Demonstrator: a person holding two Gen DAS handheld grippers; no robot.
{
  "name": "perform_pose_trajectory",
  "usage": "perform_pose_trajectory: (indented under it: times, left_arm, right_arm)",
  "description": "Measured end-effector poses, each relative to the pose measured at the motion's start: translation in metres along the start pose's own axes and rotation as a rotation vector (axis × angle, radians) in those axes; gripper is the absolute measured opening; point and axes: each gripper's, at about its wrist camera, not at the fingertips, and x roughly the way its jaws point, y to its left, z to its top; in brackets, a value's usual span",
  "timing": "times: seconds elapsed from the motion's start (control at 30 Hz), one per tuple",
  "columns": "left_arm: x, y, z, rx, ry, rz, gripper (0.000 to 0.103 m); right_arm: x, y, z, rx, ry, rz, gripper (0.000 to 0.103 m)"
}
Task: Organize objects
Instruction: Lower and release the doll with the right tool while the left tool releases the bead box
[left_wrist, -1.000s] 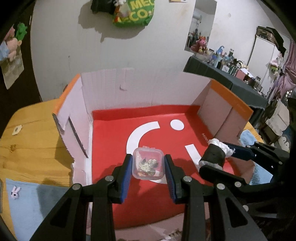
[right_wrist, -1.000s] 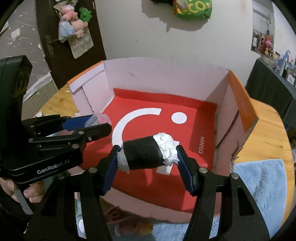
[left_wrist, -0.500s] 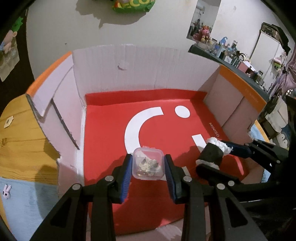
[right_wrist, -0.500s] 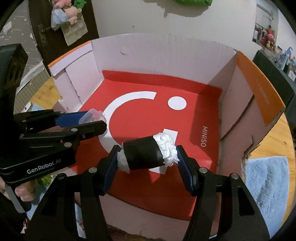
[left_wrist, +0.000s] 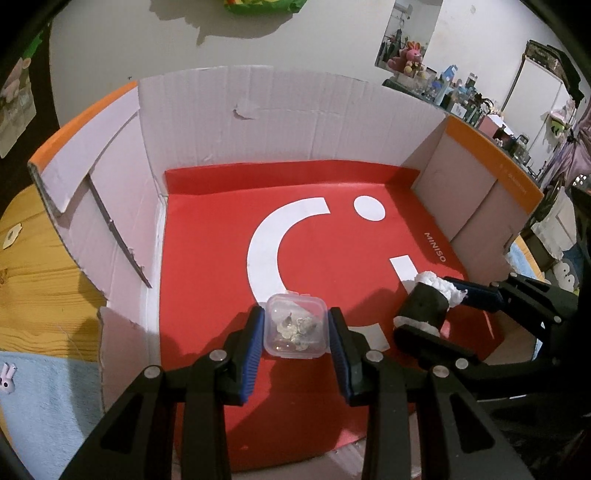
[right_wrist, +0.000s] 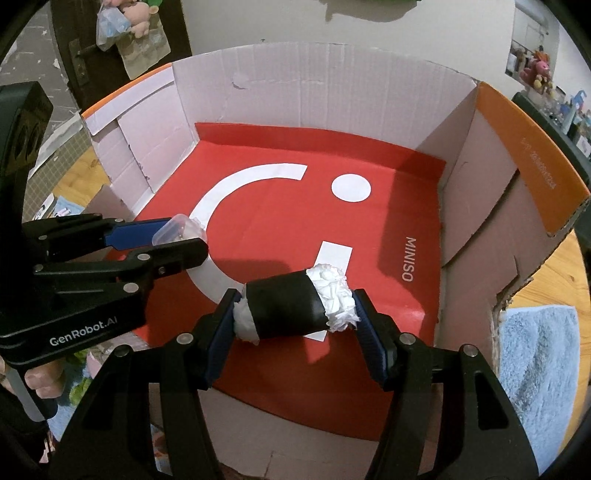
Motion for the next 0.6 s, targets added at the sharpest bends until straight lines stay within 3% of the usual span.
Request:
perform_pose_trajectory:
  times: [0.3, 0.43, 0.6]
  left_arm:
    - [0.0002, -0.0013, 0.0001, 0.009, -0.002, 0.008, 0.036]
    - [-0.0003, -0.0017, -0.0003, 0.019, -0.001, 0.015, 0.045]
    - [-0.002, -0.0006, -0.0005, 0.018, -0.004, 0.028, 0.047]
  right_arm:
    - [-0.0019, -0.0013, -0.0025, 0.0, -0.006, 0.0, 0.061]
    - [0.0008, 0.0012, -0.0005, 0.001, -0.008, 0.009, 0.067]
    - [0.0004, 0.0016, -0.0007, -0.004, -0.01, 0.008, 0.067]
